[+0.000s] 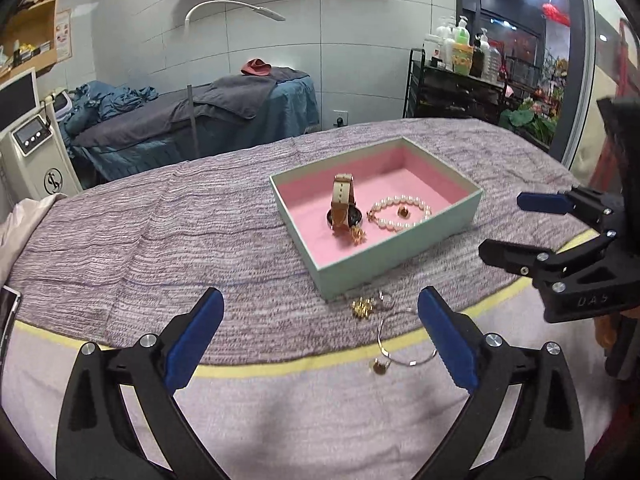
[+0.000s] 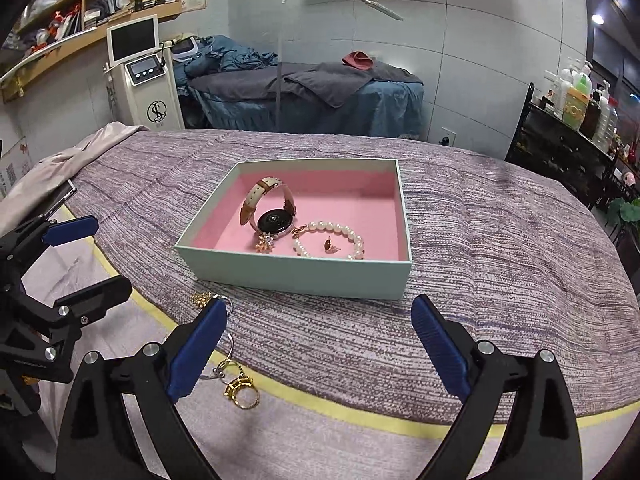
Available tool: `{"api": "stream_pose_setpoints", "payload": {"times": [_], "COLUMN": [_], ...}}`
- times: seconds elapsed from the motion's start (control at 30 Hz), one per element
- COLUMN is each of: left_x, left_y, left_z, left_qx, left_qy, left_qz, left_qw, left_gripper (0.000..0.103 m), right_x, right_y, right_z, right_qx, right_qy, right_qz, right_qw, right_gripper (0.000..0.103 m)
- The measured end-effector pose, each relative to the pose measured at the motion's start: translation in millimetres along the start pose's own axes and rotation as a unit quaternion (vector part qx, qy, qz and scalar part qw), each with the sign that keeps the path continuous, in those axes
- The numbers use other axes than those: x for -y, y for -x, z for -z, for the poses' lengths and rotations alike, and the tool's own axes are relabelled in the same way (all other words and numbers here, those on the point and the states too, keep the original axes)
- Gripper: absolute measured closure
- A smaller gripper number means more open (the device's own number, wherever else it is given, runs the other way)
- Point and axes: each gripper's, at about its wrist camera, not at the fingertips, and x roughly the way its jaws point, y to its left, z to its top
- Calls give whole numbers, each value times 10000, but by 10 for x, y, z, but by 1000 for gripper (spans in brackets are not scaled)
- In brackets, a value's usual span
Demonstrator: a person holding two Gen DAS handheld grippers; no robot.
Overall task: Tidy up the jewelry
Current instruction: 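Move both tools back toward the gold ring and brown stud earring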
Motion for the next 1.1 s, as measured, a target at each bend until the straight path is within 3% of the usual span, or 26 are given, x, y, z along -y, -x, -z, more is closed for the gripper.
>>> {"api": "stream_pose_setpoints", "payload": {"times": [0.5, 0.57, 0.63, 0.8, 0.87, 1.1], "left_x": [-4, 12, 37, 95, 128, 184], "left_y": [-1, 0, -8, -98, -133, -233], "left_z": [483, 519, 552, 626, 651, 661], "left_qx": [-309, -329, -361, -578, -659, -801], "left_qy": [276, 253, 201, 124, 96, 35], "left_qz": [-13, 14, 41, 192, 251, 378], "left_qw": [9991, 9991, 9991, 9981, 9975, 9961], "left_gripper": [7, 7, 12, 37, 43, 48], "right_x": [-23, -40, -83, -235, -290, -377], "right_y": [48, 38, 26, -28, -46, -161], "right_z": [384, 419, 453, 530, 560, 595], "right_qx": [-284, -336, -398, -535, -588, -828], "right_qy": [-130, -84, 0, 325, 426, 665], "right_qz": [3, -21, -83, -202, -260, -361], "right_qw": [9995, 9994, 9992, 9978, 9970, 9937], "right_gripper": [12, 21, 27, 38, 42, 51]}}
